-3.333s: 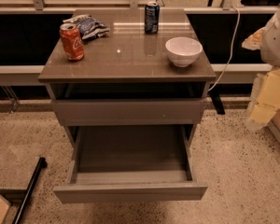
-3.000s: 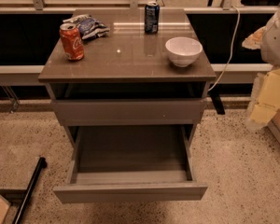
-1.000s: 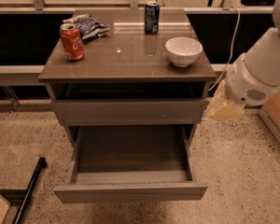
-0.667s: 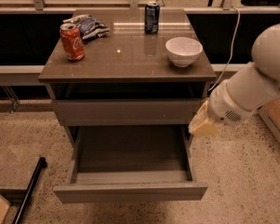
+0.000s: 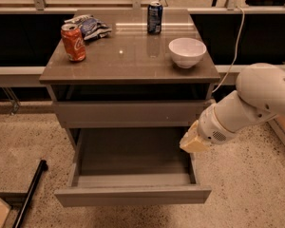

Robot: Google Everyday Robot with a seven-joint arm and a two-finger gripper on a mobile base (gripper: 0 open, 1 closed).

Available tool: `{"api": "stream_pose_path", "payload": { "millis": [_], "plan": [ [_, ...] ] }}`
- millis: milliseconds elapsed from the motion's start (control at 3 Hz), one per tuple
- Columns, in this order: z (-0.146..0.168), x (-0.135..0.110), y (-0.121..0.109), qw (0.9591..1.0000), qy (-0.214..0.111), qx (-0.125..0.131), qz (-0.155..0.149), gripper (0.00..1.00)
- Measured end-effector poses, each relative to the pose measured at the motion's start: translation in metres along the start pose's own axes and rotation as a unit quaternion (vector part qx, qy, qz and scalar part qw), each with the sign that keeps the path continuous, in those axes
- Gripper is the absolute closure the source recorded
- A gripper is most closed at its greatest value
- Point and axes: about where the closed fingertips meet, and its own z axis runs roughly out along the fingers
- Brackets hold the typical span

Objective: Close middle drawer

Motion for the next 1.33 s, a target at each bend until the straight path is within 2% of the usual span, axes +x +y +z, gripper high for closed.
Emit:
{"api": "stream_pose_path", "payload": {
  "millis": [333,667,1000,1333],
  "plan": [
    [0.039,0.013,0.000,0.9997,-0.011,-0.019,0.013,1.00],
    [0.127,0.055,0.005,0.9962,-0.018,-0.069,0.050,1.00],
    [0.174,0.080,0.010,0.9919,-0.021,-0.100,0.075,1.00],
    [0.211,0.107,0.020,0.9859,-0.013,-0.131,0.103,1.00]
  ]
}}
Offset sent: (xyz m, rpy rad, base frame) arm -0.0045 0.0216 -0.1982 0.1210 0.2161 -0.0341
